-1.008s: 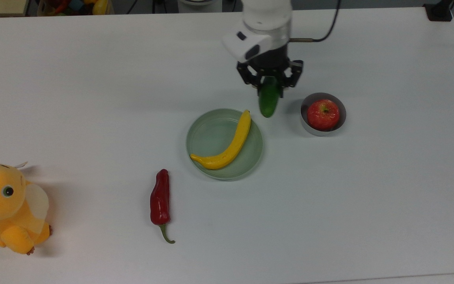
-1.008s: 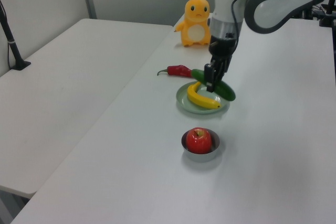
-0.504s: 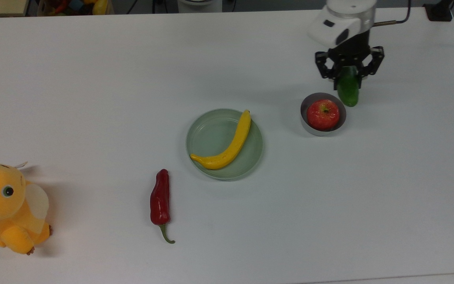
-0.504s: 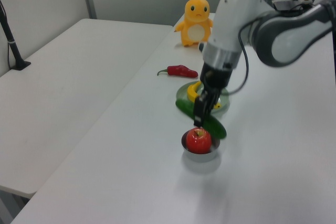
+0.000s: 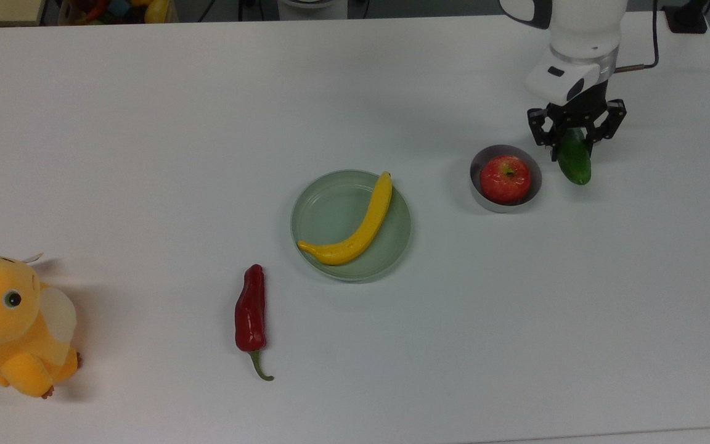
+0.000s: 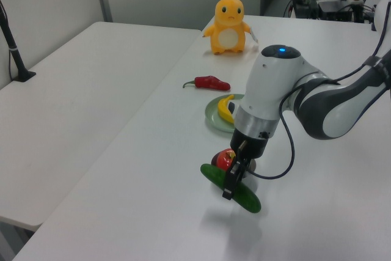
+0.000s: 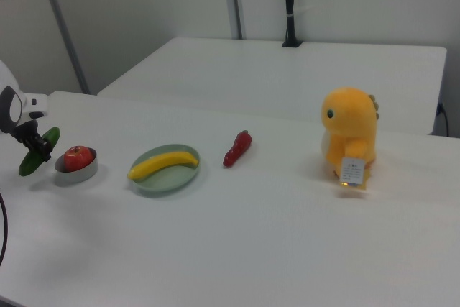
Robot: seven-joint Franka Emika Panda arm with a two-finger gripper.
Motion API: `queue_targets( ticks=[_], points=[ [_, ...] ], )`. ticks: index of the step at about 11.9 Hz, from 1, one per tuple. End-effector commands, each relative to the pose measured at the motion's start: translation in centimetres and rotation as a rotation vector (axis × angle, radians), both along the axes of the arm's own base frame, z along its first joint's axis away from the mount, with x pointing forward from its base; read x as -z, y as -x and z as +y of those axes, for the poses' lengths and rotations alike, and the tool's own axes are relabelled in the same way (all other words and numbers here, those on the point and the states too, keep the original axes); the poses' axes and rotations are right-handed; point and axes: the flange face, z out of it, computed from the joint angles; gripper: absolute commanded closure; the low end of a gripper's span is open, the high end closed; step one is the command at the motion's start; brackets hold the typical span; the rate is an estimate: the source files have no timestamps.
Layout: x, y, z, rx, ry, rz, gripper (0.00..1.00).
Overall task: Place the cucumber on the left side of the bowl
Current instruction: 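Lower the cucumber onto the table next to the bowl and release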
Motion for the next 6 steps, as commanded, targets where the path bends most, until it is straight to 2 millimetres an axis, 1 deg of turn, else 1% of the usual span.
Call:
queue_targets(
  ticks=[1,2,4,5,6],
  points=[
    [0.32,-0.79,0.62,0.011,-0.004,-0.018,0.40],
    [0.28,-1.04,0.27,0.016,-0.003,-0.018,0.32],
    [0.07,-1.18,0.10,0.014,-0.001,-0.025,0.31],
    [-0.15,-1.17,0.09,0.015,-0.002,-0.027,0.27],
    [-0.35,-1.23,0.00,0.015,-0.002,-0.029,0.26]
  ],
)
